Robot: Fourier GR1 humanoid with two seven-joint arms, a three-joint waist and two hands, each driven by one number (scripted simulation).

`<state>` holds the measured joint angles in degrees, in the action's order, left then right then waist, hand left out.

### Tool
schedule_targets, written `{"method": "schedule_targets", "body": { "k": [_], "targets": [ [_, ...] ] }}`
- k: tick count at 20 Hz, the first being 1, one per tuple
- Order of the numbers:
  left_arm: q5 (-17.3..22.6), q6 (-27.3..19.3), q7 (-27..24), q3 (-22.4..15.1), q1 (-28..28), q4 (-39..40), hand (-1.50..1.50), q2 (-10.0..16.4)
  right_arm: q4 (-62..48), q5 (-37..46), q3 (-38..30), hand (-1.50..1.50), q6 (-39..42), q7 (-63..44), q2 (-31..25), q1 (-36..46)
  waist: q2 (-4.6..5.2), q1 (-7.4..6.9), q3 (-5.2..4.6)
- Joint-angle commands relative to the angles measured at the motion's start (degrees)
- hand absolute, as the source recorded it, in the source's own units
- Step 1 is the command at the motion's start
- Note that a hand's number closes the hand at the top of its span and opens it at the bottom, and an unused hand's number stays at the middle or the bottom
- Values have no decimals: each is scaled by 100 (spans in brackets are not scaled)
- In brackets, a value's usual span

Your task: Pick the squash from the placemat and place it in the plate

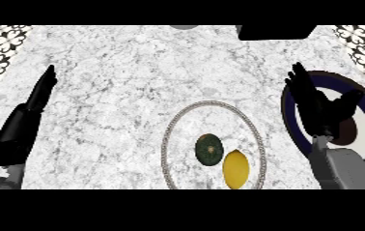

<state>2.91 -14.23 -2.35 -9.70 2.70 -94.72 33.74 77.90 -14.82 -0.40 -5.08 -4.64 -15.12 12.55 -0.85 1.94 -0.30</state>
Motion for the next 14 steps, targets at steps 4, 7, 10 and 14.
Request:
{"method": "schedule_targets", "body": {
  "k": [4,7,10,14],
  "targets": [
    [875,60,840,-123,-445,698,0,-892,1367,709,-258,150,-821,328,-445,147,32,117,-11],
    [1032,48,962,-216,-686,737,0,-1101,779,2363,-57,150,-770,93,-2017,-328,198,317,-253],
    [1411,61,1156,-403,-971,769,0,-1620,1536,2467,-652,-150,-2762,134,-768,-592,5,199,-8],
    [1367,6,1119,-467,-786,993,0,-1847,3053,2941,83,-150,-3496,737,300,-1828,15,136,17]
  ]
}}
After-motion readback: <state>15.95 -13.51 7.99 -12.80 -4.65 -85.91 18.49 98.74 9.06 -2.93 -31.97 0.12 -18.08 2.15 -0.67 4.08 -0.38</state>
